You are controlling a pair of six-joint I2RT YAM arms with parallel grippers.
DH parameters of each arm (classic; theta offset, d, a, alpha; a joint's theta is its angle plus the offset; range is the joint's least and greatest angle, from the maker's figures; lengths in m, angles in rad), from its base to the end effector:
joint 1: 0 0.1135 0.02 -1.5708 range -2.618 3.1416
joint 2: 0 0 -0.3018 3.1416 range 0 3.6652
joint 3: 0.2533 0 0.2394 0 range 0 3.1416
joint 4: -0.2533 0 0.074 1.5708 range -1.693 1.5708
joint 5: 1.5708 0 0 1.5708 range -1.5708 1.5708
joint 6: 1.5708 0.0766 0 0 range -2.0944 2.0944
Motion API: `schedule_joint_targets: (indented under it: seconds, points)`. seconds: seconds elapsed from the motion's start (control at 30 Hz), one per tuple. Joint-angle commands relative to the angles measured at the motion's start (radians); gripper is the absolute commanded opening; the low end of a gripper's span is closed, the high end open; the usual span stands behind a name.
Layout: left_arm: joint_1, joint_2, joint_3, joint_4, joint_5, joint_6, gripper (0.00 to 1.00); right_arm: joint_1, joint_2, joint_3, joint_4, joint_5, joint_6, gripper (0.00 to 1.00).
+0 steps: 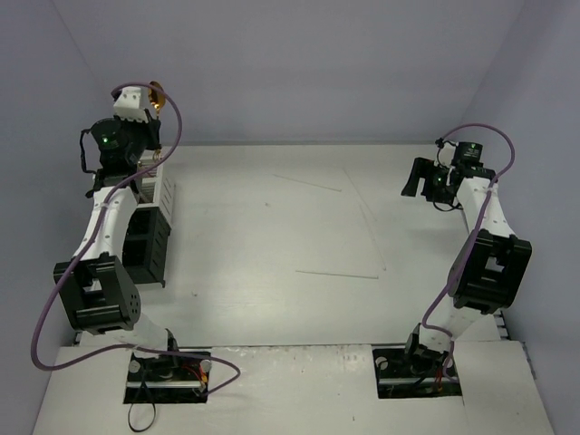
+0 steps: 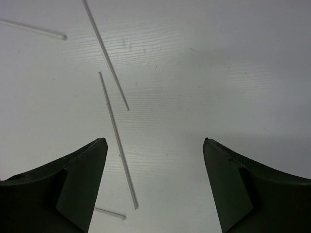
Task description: Sort the eating utensils into containers
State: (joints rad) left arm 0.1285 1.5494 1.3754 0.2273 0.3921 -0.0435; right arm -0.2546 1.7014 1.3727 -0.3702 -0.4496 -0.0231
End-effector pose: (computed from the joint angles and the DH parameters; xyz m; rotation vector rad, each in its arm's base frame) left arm 0.3973 0.0218 0.4419 0.1834 1.5148 -0.2294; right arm 0.4027 -0.0704 0.3027 0.0213 2.2115 0.3562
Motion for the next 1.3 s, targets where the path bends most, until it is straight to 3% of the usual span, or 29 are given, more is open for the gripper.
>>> schedule_joint_targets:
  seconds: [0.0, 0.27, 0.63, 1.27]
  points:
    - [0.044, 0.011, 0.0, 0.324, 0.001, 0.067, 0.0, 0.005, 0.007, 0.019, 0.024, -0.011, -0.005, 0.77]
    - [0.084, 0.133, -0.037, 0.503, -0.074, 0.157, 0.0, 0.017, 0.017, 0.021, 0.022, 0.001, -0.005, 0.77]
    - [0.084, 0.284, -0.021, 0.64, -0.126, 0.163, 0.0, 0.025, 0.033, 0.025, 0.022, 0.025, -0.007, 0.77]
    - [0.101, 0.289, -0.147, 0.745, -0.243, 0.095, 0.0, 0.032, 0.018, 0.027, 0.02, 0.053, -0.006, 0.78]
